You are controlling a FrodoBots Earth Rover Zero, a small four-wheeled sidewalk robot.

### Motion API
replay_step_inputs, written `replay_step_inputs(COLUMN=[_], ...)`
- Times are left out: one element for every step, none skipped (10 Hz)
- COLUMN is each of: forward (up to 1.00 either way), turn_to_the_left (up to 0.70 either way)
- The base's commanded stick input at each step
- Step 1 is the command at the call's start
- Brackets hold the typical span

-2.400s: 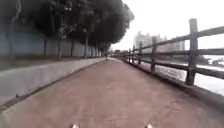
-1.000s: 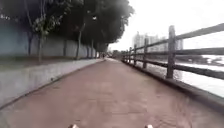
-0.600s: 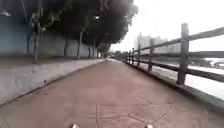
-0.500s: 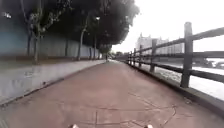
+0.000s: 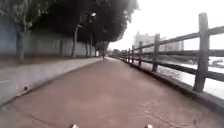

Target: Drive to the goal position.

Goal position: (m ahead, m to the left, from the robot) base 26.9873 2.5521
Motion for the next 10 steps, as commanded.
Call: replay_step_inputs(forward=[1.00, 1.00, 1.00, 1.00, 1.00, 1.00, 1.00, 1.00, 1.00, 1.00], turn_to_the_left=[0.00, 0.00, 0.00, 0.00, 0.00, 0.00, 0.00, 0.00, 0.00, 0.00])
